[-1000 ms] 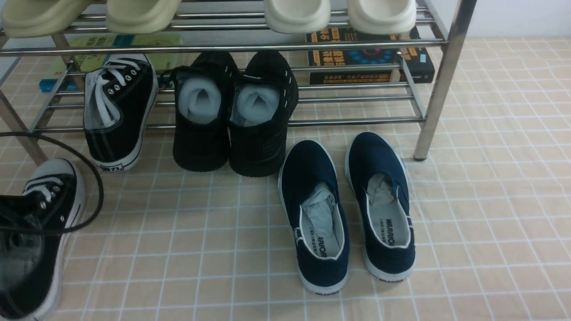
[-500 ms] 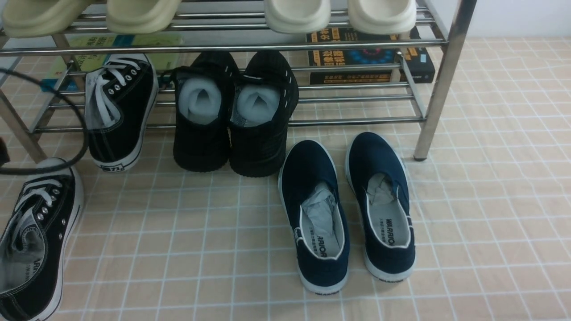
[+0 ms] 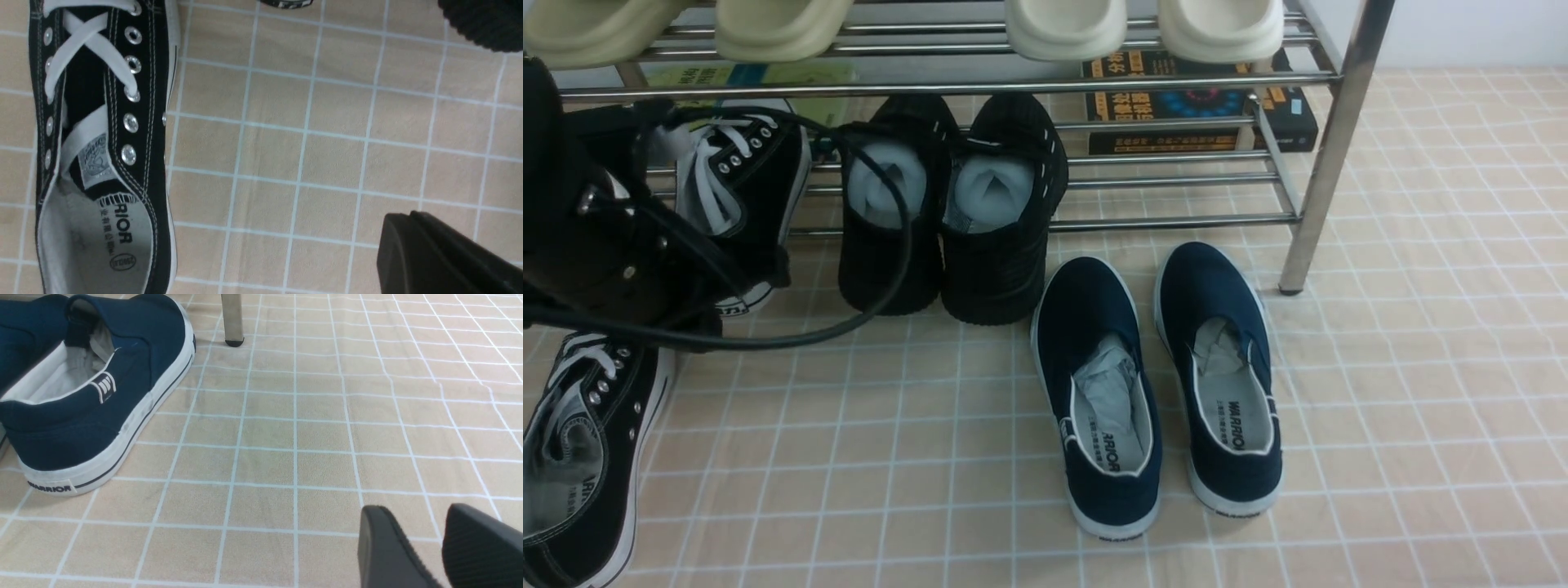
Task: Take the shoes off the shelf from the light coffee tablecloth by hand.
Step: 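Grasp the leftmost shoe on the bottom shelf of the shoe rack with the left gripper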
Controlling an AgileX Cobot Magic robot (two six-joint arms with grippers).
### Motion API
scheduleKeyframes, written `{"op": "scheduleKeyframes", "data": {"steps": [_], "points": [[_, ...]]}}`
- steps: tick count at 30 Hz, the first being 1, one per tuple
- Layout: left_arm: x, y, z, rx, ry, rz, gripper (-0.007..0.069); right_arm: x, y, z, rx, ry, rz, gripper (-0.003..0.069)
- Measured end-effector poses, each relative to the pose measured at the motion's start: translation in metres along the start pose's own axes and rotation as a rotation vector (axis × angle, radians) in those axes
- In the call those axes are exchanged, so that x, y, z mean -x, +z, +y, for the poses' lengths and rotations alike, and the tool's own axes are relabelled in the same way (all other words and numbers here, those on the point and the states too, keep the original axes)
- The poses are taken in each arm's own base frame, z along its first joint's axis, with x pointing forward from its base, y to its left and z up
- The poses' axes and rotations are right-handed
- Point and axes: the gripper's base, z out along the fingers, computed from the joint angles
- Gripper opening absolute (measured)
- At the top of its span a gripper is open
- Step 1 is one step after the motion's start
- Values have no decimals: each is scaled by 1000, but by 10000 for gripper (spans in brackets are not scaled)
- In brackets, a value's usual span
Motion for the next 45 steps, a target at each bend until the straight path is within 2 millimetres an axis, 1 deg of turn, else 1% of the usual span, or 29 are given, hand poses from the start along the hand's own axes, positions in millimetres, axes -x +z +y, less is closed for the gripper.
{"op": "scheduleKeyframes", "data": {"steps": [2, 6, 7, 8, 11, 14, 17, 21, 23, 25, 26, 27, 28, 29, 30, 32, 35, 39, 42, 44, 45], "points": [[3, 1, 4, 2, -17, 0, 1, 0, 0, 0, 0, 0, 0, 239], [16, 2, 25, 20, -74, 7, 1, 0, 0, 0, 0, 0, 0, 239], [16, 2, 24, 19, -75, 6, 1, 0, 0, 0, 0, 0, 0, 239], [24, 1, 33, 22, -106, -10, 1, 0, 0, 0, 0, 0, 0, 239], [36, 2, 42, 9, -162, -50, 4, 0, 0, 0, 0, 0, 0, 239], [49, 8, 47, -13, -214, -66, 11, 0, 0, 0, 0, 0, 0, 239], [62, 20, 45, -27, -228, -62, 29, 0, 0, 0, 0, 0, 0, 239], [85, 36, 42, -38, -235, -74, 94, 0, 0, 0, 0, 0, 0, 239], [94, 45, 42, -35, -235, -79, 140, 0, 0, 0, 0, 0, 0, 239], [102, 57, 43, -21, -242, -81, 204, 0, 0, 0, 0, 0, 0, 239], [102, 58, 43, -20, -245, -80, 210, 0, 0, 0, 0, 0, 0, 239], [105, 66, 44, -5, -247, -81, 255, 0, 0, 0, 0, 0, 0, 239], [106, 72, 45, 8, -248, -83, 284, 0, 0, 0, 0, 0, 0, 239], [106, 72, 45, 10, -246, -85, 284, 0, 0, 0, 0, 0, 0, 239], [108, 78, 47, 25, -242, -91, 309, 0, 0, 0, 0, 0, 0, 239], [110, 86, 49, 44, -229, -107, 328, 0, 0, 0, 0, 0, 0, 239], [113, 96, 51, 60, -205, -136, 336, 0, 0, 0, 0, 0, 0, 239], [117, 104, 51, 54, -197, -173, 337, 0, 0, 0, 0, 0, 0, 239], [118, 113, 51, 52, -196, -174, 336, 0, 0, 0, 0, 0, 0, 239], [116, 119, 51, 58, -186, -157, 318, 0, 0, 0, 0, 0, 0, 239], [115, 121, 52, 63, -177, -142, 290, 0, 0, 0, 0, 0, 0, 239]]}}
